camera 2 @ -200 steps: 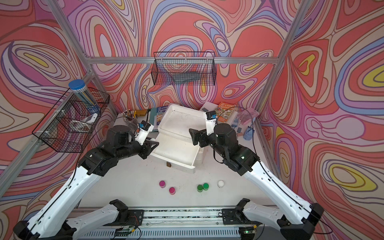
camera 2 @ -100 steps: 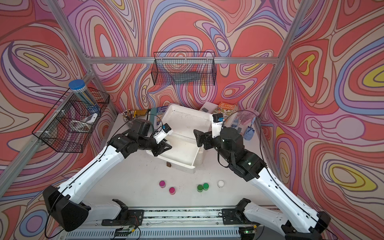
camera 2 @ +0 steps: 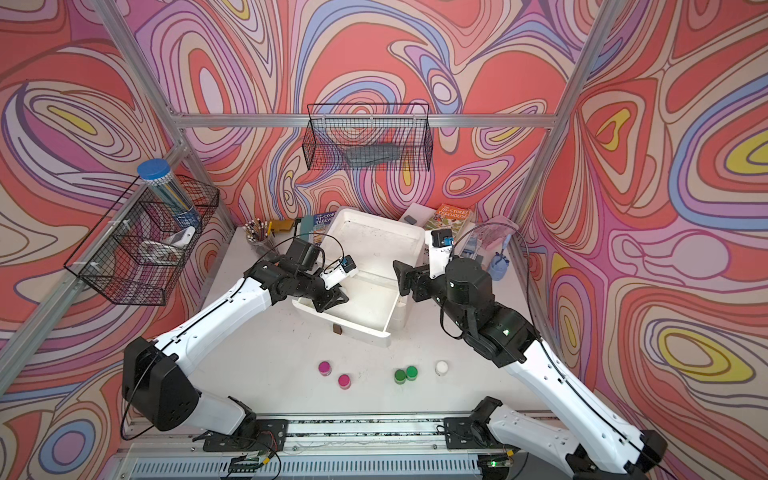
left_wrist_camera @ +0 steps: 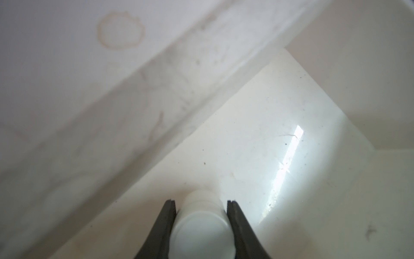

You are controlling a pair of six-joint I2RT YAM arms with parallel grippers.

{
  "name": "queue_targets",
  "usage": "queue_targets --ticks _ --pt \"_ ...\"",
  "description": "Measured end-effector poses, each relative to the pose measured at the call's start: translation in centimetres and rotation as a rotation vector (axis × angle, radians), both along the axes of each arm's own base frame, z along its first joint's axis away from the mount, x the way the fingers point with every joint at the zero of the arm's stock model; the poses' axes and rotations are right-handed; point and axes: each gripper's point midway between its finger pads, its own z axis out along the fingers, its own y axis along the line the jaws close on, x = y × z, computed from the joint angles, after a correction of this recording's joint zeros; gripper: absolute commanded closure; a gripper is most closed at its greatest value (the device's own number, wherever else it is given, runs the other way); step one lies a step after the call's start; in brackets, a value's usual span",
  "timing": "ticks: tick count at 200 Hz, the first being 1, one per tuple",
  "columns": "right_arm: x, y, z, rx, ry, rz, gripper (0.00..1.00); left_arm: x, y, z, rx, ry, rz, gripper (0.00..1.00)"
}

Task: Put the paint cans in the drawer according to color
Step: Place the paint can in the drawer, then pick up the paint can at the center of the board.

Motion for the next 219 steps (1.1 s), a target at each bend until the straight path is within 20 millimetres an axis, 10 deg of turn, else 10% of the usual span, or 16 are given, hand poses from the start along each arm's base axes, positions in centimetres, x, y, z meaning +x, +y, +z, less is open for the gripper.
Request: queue_targets --ticks 80,129,168,194,219 --pt "-0.9 -1.6 -0.6 -0.017 0.041 -0.044 0.07 0.3 -0.1 1.0 -0.008 -0.047 -0.019 0.38" --pt "-2.5 -4.8 -3.2 0.008 0.193 -0.186 0.18 -3.3 1.2 11.8 -0.284 -0.324 0.036 0.30" --pt "-5.6 -7.6 -14.0 0.054 0.559 -0.420 0.20 -4.0 6.5 17.4 -0.525 -0.500 0.404 0.25" --pt "-9.2 -8.9 -23.3 -0.021 0.847 -0.543 0.19 -2.3 11.1 15.9 -0.540 -0.449 0.772 0.22" --pt "-12.2 -9.6 -28.1 -0.042 1.007 -0.603 0.19 -1.7 14.4 13.1 -0.516 -0.363 1.031 0.22"
